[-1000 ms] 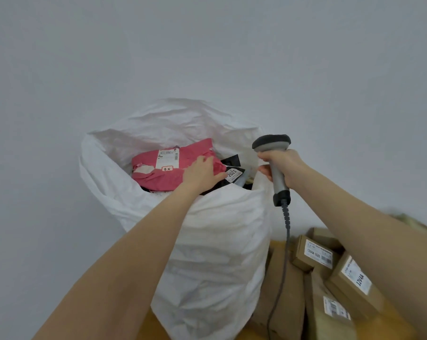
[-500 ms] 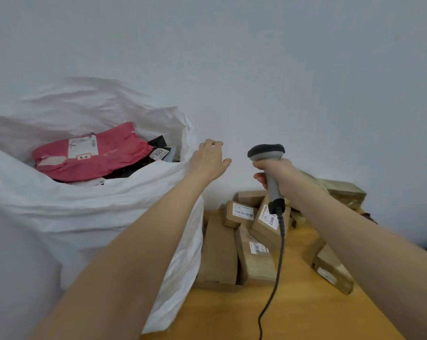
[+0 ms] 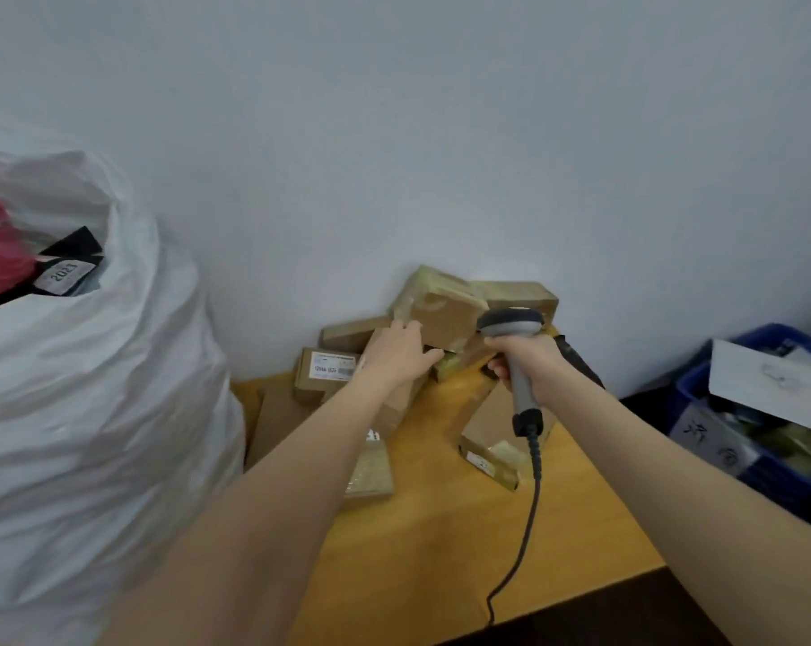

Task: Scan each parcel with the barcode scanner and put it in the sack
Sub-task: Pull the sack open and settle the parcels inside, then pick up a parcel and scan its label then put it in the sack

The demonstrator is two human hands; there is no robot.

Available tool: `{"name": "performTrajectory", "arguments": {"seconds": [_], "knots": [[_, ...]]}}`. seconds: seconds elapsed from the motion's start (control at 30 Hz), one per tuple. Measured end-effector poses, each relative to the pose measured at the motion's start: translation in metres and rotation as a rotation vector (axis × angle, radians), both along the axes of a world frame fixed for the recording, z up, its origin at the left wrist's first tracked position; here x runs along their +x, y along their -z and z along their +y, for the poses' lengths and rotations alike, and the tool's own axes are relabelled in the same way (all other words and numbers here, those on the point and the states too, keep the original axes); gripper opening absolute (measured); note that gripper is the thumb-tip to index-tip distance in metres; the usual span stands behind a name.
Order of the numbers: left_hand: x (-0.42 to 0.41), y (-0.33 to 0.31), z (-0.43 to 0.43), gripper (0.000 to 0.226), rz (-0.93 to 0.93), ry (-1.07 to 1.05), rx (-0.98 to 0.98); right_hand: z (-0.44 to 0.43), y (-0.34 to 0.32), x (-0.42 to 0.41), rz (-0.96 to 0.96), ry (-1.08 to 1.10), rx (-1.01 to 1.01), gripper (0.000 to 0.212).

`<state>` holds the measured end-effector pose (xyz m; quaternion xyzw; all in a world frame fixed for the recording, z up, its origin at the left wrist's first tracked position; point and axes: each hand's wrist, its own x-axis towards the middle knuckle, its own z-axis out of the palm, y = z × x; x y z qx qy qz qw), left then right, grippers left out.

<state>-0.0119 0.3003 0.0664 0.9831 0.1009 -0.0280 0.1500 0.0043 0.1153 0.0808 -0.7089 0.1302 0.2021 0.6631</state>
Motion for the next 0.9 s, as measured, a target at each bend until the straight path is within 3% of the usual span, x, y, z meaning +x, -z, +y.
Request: {"name": "performTrajectory", "arguments": {"seconds": [0.23,0.4,0.5,0.6,0.7,0.9], "knots": [[0.056,0.08,-0.085,0.075,0.288,-0.142,-0.18,-0.097,0.075,0.075,0.188,-0.005,-0.037,0.012],[0.049,0.137,-0.1,0.081,0.383,-0.425,-0.368,-0.116,0.126,0.11,0.234,-0.021,-0.121,0.014],[0.04,0.16,-0.099,0.079,0.43,-0.607,-0.563,-0.109,0.148,0.125,0.216,-0.1,-0.195,0.028],[0.037,0.173,-0.102,0.075,0.462,-0.794,-0.859,-0.1,0.162,0.134,0.242,-0.143,-0.205,0.027],[0.043,0.173,-0.102,0.072,0.385,-0.979,-1.075,-0.093,0.168,0.137,0.273,-0.132,-0.209,0.03],[0.054,0.138,-0.071,0.046,-0.121,-1.135,-0.985,-0.084,0.157,0.133,0.295,0.009,-0.042,0.039]]}}
